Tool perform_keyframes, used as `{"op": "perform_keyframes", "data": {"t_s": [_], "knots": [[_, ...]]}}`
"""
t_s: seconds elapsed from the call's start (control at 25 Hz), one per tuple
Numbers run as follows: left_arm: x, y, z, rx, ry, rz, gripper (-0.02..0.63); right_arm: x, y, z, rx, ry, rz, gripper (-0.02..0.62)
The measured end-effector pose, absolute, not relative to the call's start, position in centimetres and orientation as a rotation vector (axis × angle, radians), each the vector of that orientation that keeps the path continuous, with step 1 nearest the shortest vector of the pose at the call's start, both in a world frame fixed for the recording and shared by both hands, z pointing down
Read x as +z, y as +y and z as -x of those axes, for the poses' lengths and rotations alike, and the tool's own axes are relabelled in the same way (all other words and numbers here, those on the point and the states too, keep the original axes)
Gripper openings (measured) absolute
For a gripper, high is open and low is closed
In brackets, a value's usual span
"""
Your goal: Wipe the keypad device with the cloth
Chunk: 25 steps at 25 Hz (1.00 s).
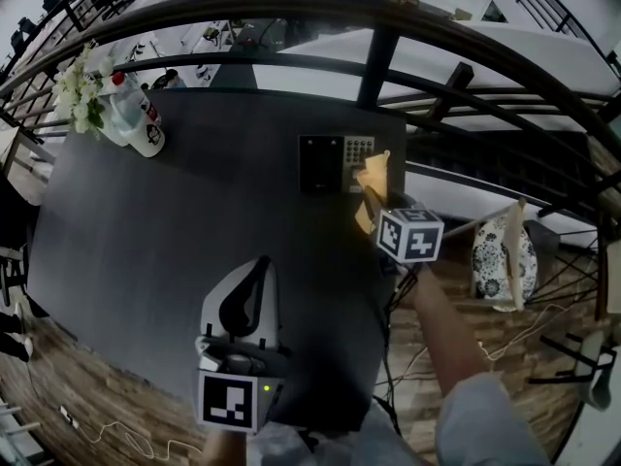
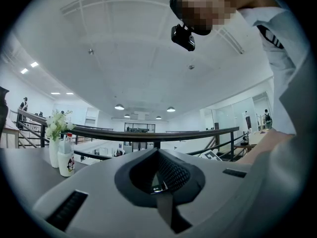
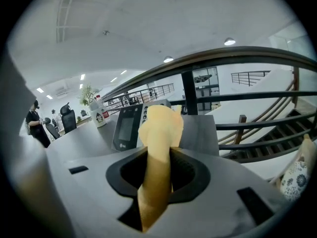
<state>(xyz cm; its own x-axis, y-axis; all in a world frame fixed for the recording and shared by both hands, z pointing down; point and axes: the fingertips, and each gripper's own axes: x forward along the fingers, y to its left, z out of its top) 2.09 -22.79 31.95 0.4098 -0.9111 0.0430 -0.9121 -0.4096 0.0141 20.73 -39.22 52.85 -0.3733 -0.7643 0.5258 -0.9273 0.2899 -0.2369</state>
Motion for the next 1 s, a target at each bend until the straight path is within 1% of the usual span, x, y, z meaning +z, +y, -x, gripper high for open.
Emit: {"op": "perform_keyframes", "data": {"t_s": [0.2, 0.44, 0.64, 1.0], "knots": [[31.5, -21.8, -1.5, 0.044, -1.694, -2.607, 0.007, 53.6, -37.3, -19.4, 0.786, -2.253, -1.52, 0.103], [30.9, -20.5, -0.7, 0.035, -1.699, -2.618, 0.006, 52.4, -35.0, -17.1, 0.794, -2.293, -1.501, 0.103], [30.1, -19.6, 0.1, 0.034, -1.689, -2.641, 0.007, 49.7, -32.4, -16.5, 0.718, -2.321, -1.543, 0.103], [28.2, -18.4, 1.0, 0.005, -1.649, -2.695, 0.008, 44.1, -26.8, -17.5, 0.631, -2.345, -1.705, 0.103]]}}
